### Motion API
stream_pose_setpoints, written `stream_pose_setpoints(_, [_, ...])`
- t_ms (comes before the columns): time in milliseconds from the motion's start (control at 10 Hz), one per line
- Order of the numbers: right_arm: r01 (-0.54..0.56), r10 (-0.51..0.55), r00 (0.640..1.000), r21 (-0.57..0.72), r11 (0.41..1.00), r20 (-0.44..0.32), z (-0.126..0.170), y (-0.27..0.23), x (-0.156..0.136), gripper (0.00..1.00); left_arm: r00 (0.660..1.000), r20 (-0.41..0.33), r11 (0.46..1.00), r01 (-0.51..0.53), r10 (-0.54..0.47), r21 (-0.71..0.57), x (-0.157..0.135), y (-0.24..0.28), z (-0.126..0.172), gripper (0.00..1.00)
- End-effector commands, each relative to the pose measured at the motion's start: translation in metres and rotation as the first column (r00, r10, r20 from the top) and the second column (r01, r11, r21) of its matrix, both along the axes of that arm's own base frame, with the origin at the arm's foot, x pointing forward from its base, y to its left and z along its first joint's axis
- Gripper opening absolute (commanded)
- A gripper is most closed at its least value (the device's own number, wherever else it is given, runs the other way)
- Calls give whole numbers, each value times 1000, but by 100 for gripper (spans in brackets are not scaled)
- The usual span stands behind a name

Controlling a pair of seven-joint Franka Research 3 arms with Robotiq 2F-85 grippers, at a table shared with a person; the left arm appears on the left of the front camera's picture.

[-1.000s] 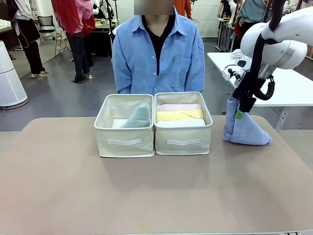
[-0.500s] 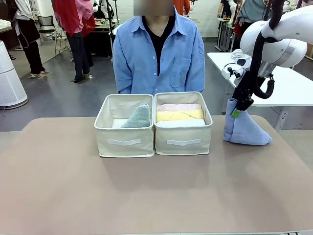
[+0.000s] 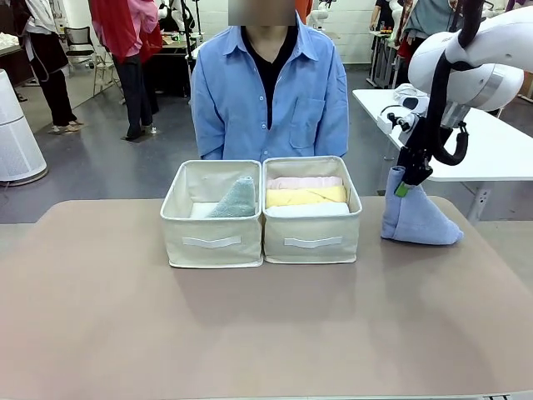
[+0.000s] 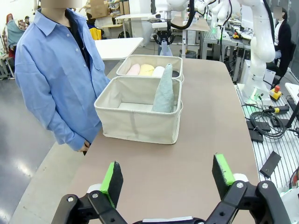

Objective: Sort the towels based on their folding style.
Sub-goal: Pick up another triangle-folded towel from the table and place it in the left Fabric basket.

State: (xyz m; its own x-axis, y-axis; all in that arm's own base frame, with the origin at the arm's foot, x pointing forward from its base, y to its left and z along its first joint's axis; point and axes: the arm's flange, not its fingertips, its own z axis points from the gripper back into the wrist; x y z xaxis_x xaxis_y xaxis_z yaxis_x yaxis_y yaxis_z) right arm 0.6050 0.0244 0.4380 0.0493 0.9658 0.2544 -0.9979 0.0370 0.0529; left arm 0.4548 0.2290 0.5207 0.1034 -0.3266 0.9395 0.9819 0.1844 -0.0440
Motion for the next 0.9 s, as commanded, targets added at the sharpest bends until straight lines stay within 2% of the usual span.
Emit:
stream_pose_setpoints(0, [26, -31, 998, -110, 994, -46, 51, 21, -15, 0, 1000, 1, 1000, 6, -6, -5, -2, 1, 1, 100])
stream_pose_setpoints(100, [32, -37, 999, -132, 991, -30, 86, 34, -26, 0, 1000, 1, 1000, 6, -6, -5, -2, 1, 1, 100])
stream_pose_setpoints(300, [61, -58, 997, -88, 994, 43, 158, 58, -44, 0, 1000, 1, 1000, 6, -6, -5, -2, 1, 1, 100])
stream_pose_setpoints(400, [63, -57, 993, -62, 996, 101, 191, 67, -60, 0, 1000, 1, 1000, 6, -6, -5, -2, 1, 1, 100])
stream_pose_setpoints(500, [61, -55, 989, -40, 997, 139, 212, 70, -73, 0, 1000, 1, 1000, 6, -6, -5, -2, 1, 1, 100])
stream_pose_setpoints(700, [67, -62, 982, -23, 997, 177, 229, 62, -91, 0, 1000, 1, 1000, 6, -6, -5, -2, 1, 1, 100])
stream_pose_setpoints(800, [123, -114, 975, -35, 992, 188, 213, 38, -98, 0, 1000, 1, 1000, 6, -6, -5, -2, 1, 1, 100])
